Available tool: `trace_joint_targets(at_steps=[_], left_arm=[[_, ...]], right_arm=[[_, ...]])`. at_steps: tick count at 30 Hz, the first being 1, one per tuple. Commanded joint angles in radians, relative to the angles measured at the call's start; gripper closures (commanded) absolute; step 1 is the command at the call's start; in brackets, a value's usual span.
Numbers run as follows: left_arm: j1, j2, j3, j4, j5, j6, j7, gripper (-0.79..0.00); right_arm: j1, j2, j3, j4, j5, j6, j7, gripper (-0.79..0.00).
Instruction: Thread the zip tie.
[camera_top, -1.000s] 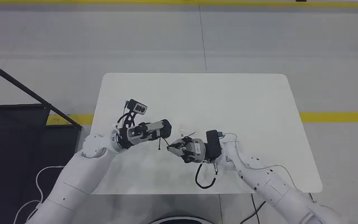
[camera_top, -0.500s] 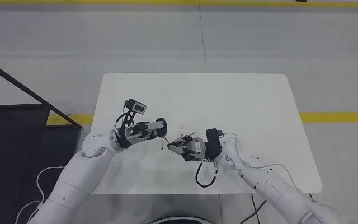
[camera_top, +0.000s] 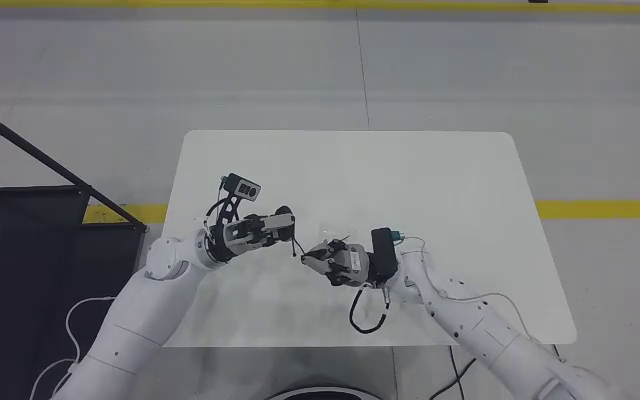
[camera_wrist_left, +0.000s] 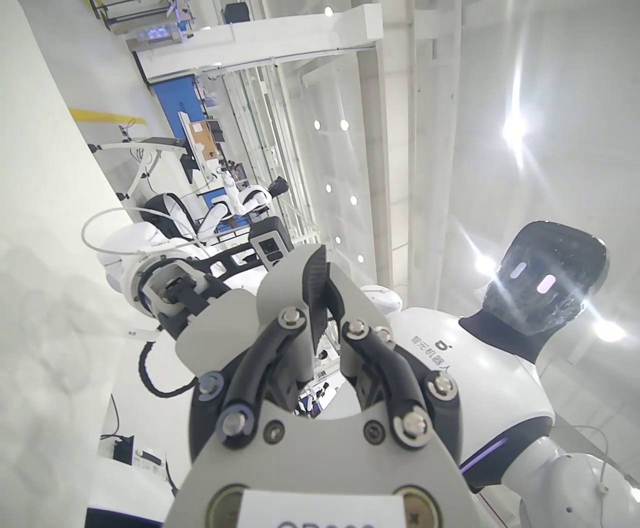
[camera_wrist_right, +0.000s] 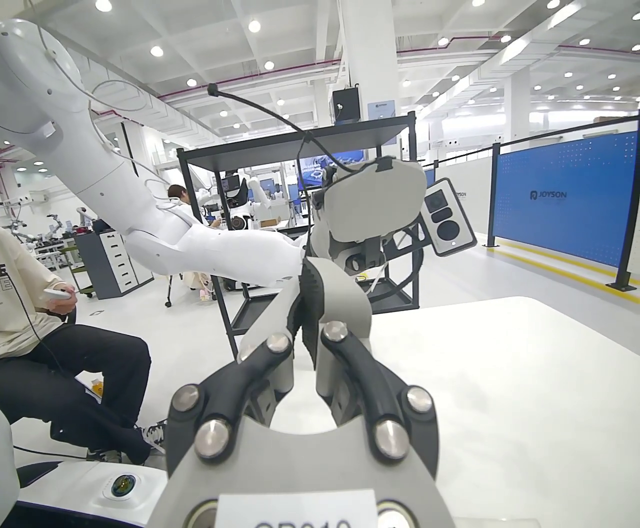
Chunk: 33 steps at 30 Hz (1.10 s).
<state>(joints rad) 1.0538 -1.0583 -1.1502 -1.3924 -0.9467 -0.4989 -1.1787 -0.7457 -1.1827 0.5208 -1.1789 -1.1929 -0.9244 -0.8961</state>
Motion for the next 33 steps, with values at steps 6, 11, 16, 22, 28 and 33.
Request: trace_joint_targets(at_steps=[6,11,16,22,28,33], left_arm=[[0.006,-0.004,-0.021,0.018,0.025,-0.013,0.012,0.0],[0.008,-0.007,-0.033,0.029,0.034,-0.02,0.017,0.0],[0.011,-0.01,-0.045,0.037,0.046,-0.026,0.022,0.0],[0.013,-0.013,-0.054,0.046,0.069,-0.028,0.029,0.0],[0.014,-0.018,-0.054,0.048,0.083,-0.025,0.031,0.0],[0.014,-0.021,-0.058,0.048,0.09,-0.024,0.029,0.0]], right_arm=[[-0.024,0.018,0.018,-0.065,0.016,0.024,-0.024,0.0],[-0.042,0.036,0.026,-0.126,0.037,0.027,-0.027,0.0],[-0.059,0.055,0.041,-0.176,0.077,0.015,-0.015,0.0],[-0.081,0.071,0.076,-0.214,0.125,-0.013,0.013,0.0],[-0.109,0.073,0.125,-0.247,0.168,-0.055,0.055,0.0],[-0.141,0.067,0.176,-0.273,0.2,-0.088,0.088,0.0]])
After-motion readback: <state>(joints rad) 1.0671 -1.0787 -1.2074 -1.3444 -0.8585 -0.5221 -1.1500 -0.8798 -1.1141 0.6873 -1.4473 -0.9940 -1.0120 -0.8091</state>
